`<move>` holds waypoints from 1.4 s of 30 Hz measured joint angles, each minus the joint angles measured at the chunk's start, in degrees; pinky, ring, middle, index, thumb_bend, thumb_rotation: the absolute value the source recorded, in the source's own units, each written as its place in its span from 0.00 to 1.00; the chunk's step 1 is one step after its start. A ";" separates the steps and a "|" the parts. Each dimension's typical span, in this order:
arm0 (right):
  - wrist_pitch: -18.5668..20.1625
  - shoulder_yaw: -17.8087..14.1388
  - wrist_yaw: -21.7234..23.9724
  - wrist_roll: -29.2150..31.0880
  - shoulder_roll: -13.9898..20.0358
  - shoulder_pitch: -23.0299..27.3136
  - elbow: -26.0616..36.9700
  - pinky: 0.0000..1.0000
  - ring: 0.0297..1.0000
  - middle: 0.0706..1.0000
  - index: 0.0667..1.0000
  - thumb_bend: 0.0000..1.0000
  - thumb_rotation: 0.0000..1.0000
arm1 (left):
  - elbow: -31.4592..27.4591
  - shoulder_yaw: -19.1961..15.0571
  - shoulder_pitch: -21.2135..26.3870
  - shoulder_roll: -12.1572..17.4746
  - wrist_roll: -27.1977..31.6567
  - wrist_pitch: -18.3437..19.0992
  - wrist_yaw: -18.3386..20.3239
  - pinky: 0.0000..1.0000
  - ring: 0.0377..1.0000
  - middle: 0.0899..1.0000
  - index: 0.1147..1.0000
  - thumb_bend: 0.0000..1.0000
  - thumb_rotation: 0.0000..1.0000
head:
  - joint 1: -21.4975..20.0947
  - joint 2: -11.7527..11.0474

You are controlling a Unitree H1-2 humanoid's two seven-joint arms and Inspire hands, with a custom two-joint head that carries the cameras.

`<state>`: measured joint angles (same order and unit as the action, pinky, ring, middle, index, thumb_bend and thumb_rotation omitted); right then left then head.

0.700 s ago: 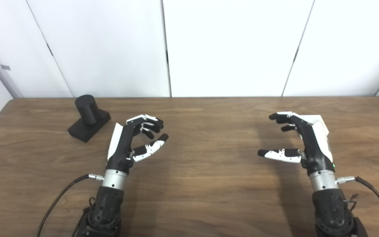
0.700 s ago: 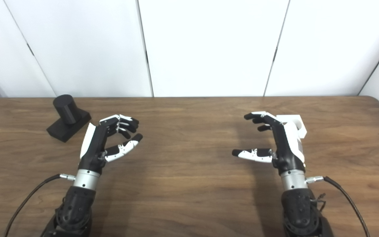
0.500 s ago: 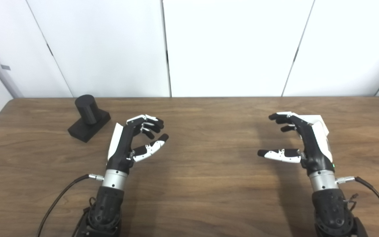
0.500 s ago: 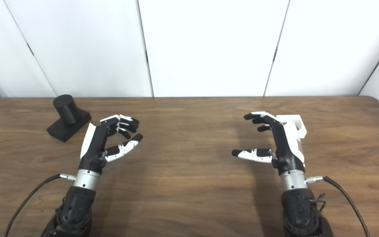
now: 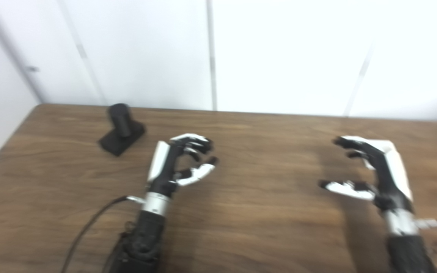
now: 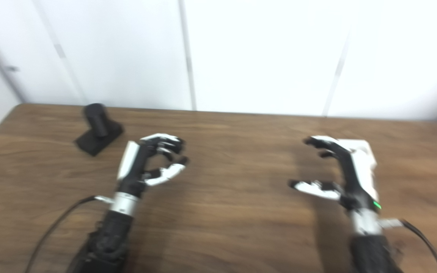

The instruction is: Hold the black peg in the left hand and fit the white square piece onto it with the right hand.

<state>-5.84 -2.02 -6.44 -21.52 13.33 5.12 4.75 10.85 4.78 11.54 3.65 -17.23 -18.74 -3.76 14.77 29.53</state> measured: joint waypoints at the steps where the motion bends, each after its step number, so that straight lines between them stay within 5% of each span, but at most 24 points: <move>1: -0.15 -0.33 0.00 0.33 0.15 -0.11 -0.09 0.62 0.72 0.72 0.64 0.65 0.00 | 0.39 0.21 0.01 -0.32 -0.25 -0.10 -0.10 0.43 0.55 0.62 0.43 0.51 0.05 | 0.96 -0.44; 4: -0.26 -0.80 0.13 1.60 0.39 -0.39 -0.23 0.62 0.73 0.73 0.64 0.64 0.00 | 1.66 0.67 0.09 -1.22 -0.66 -0.24 -0.58 0.43 0.55 0.63 0.43 0.51 0.05 | 5.96 -2.72; 10: -0.43 -1.01 -0.98 -2.16 0.71 -0.59 -0.45 0.60 0.69 0.69 0.60 0.68 0.00 | 3.09 1.60 1.22 -2.01 -1.99 -0.37 -2.06 0.43 0.56 0.63 0.43 0.51 0.05 | 7.82 -4.22; 30: -0.78 -0.94 -1.57 -3.36 0.85 -0.69 -1.17 0.52 0.66 0.68 0.59 0.65 0.00 | 3.50 1.84 1.57 -1.62 -1.93 0.02 -1.69 0.48 0.64 0.67 0.43 0.52 0.06 | 8.17 -3.96; 37: -0.87 -0.93 -1.56 -2.99 0.84 -0.69 -1.21 0.52 0.66 0.68 0.60 0.65 0.00 | -1.61 0.34 1.95 1.99 -1.96 5.80 0.68 0.53 0.65 0.64 0.43 0.52 0.07 | 8.09 -3.78; 40: -0.90 -0.93 -1.56 -2.67 0.84 -0.67 -1.24 0.51 0.66 0.68 0.60 0.65 0.00 | -3.20 -0.08 2.44 4.39 -2.47 7.82 1.69 0.55 0.65 0.65 0.57 0.74 0.09 | 8.26 -3.95; 42: -1.01 -0.94 -1.56 -2.60 0.84 -0.67 -1.41 0.51 0.66 0.68 0.60 0.65 0.00 | -4.31 -0.35 2.81 5.89 -2.59 9.15 2.49 0.55 0.64 0.65 0.60 0.79 0.09 | 8.26 -3.87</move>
<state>-6.85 -2.96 -8.00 -24.12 14.17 4.45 3.34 6.54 4.43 14.34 9.53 -19.82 -9.59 -1.27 23.03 25.66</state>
